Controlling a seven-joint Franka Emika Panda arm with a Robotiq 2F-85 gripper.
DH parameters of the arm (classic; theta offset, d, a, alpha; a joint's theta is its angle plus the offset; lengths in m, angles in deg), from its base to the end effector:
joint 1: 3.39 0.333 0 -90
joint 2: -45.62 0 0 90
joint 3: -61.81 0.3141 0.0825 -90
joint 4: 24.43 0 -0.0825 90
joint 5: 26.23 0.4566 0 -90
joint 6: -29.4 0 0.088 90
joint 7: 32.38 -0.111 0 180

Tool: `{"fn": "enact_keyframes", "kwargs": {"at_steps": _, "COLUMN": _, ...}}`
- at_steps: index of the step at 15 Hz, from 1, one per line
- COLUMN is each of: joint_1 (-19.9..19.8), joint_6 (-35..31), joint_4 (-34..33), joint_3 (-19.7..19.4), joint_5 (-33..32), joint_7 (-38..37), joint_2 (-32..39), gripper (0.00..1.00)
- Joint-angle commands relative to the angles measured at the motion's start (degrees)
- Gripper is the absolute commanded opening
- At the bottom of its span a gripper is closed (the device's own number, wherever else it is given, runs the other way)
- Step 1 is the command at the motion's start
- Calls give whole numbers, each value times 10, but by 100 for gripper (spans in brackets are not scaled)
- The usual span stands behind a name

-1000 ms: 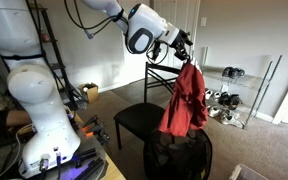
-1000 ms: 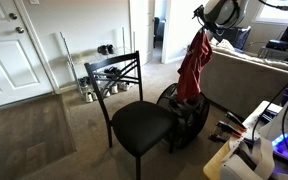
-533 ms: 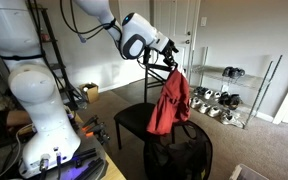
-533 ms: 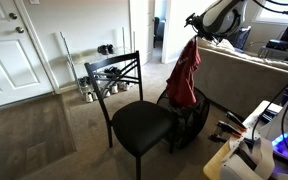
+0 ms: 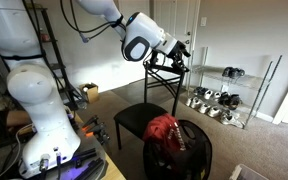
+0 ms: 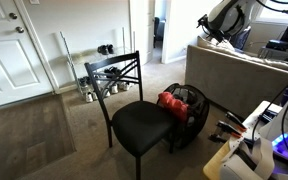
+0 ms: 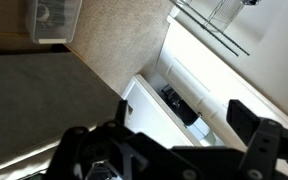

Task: Put the red shirt in the laundry bag

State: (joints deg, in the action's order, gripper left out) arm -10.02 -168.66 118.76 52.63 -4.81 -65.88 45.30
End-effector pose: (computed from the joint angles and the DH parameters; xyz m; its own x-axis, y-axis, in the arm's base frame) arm 0.5242 -0.1932 0.3372 0.0424 -0.8474 0.5292 -0.6681 -0.4179 -0.6156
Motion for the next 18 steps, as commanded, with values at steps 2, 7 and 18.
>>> {"fn": "enact_keyframes", "kwargs": {"at_steps": 2, "joint_1": 1, "joint_6": 0, "joint_4": 4, "joint_3": 11, "joint_5": 23, "joint_7": 33, "joint_2": -10, "gripper": 100}}
{"fn": "enact_keyframes", "kwargs": {"at_steps": 7, "joint_1": 23, "joint_6": 1, "joint_4": 11, "joint_3": 23, "joint_5": -9, "joint_7": -9, "joint_2": -1, "gripper": 100}}
{"fn": "enact_keyframes", "kwargs": {"at_steps": 18, "joint_1": 19, "joint_6": 1, "joint_4": 9, "joint_3": 16, "joint_5": -9, "joint_7": -9, "joint_2": 0, "gripper": 100}}
